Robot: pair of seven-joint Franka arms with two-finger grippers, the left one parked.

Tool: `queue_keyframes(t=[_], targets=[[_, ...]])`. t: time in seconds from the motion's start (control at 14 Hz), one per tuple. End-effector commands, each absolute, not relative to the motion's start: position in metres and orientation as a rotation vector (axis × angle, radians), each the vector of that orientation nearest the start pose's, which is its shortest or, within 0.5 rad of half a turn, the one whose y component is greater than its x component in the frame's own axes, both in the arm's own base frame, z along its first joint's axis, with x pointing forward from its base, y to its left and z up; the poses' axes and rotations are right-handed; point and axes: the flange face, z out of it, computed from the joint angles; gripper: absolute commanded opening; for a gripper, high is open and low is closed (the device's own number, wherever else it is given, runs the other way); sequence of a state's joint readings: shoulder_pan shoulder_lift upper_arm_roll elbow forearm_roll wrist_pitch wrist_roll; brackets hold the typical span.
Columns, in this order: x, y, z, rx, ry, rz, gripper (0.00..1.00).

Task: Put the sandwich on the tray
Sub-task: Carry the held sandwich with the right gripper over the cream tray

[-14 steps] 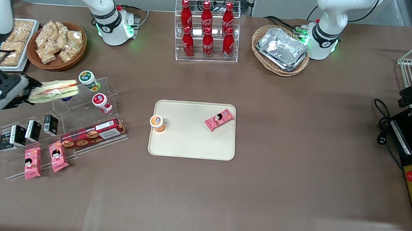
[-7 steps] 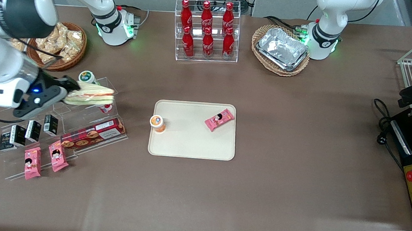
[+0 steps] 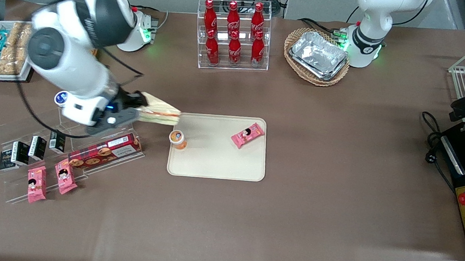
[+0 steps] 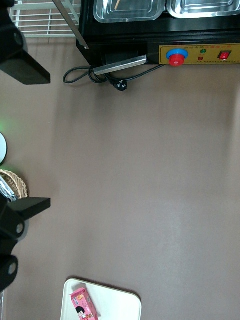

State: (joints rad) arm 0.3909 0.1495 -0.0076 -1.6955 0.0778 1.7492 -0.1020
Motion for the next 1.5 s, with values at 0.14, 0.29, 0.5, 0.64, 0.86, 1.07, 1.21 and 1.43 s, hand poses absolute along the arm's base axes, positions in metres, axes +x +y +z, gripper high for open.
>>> queue_keyframes(t=[0.14, 0.29, 0.5, 0.64, 0.86, 1.07, 1.21, 1.43], targets=[[0.537, 0.342, 0.448, -3.024, -1.022, -0.011, 0.0], [0.525, 0.378, 0.443, -2.988, -1.23, -0.137, 0.0], [0.516, 0.405, 0.43, -2.944, -1.296, -0.202, 0.0], [0.518, 0.412, 0.413, -2.938, -1.304, -0.218, 0.0], [0.521, 0.415, 0.393, -2.94, -1.34, -0.233, 0.0], [0.523, 0.417, 0.377, -2.939, -1.338, -0.235, 0.0], [0.525, 0.417, 0.364, -2.97, -1.386, -0.246, 0.0], [0.525, 0.42, 0.343, -3.005, -1.336, -0.266, 0.0]])
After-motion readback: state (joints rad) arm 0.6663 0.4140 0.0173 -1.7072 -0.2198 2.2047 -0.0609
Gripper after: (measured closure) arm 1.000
